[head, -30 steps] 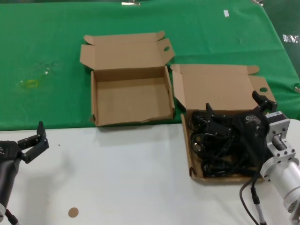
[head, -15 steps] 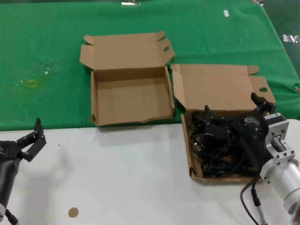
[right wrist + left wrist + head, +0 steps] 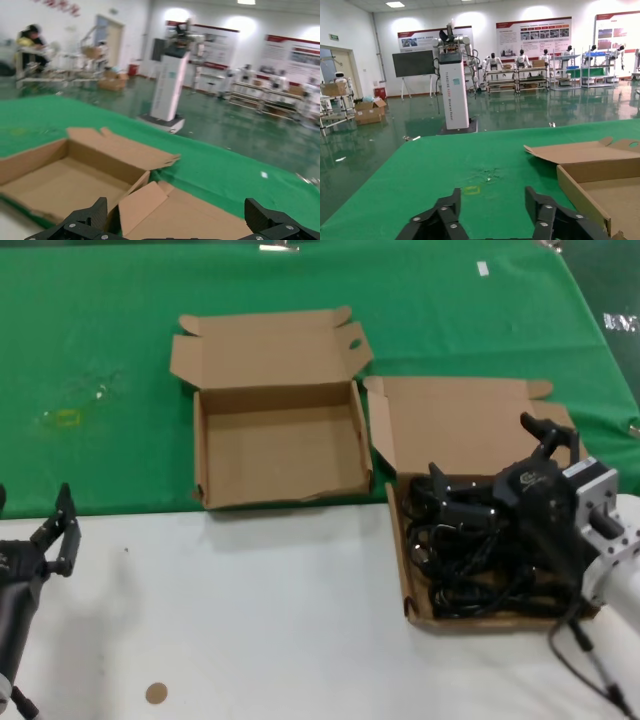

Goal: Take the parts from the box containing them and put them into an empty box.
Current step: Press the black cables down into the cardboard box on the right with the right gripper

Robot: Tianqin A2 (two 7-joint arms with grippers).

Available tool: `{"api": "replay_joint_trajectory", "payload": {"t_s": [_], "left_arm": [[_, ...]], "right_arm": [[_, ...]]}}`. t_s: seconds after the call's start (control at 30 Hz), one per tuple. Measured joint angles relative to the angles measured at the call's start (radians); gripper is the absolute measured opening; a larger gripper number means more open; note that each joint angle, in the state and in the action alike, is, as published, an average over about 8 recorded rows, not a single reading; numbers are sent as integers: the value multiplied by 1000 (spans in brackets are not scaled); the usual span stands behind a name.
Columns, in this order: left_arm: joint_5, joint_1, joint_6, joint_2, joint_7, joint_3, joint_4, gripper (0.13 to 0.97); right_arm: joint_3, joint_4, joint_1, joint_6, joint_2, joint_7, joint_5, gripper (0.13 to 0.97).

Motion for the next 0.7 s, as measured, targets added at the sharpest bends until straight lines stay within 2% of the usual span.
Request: {"api": "replay_joint_trajectory", "payload": {"t_s": [0.2,0.23,0.5,0.7], "left_arm": [[0,0,0,0,0,0,0,448],[0,0,0,0,0,0,0,448],[0,0,0,0,0,0,0,277],[0,0,0,0,0,0,0,216]], "right_arm": [[-3,-34,69,-176,122,-24,0,966],[-4,-41,84,-212,145,-30,1,966],[-45,-125,236,-499,299,-119,-15,966],[-107,-205,376,-701,367,-212,-59,966]]}}
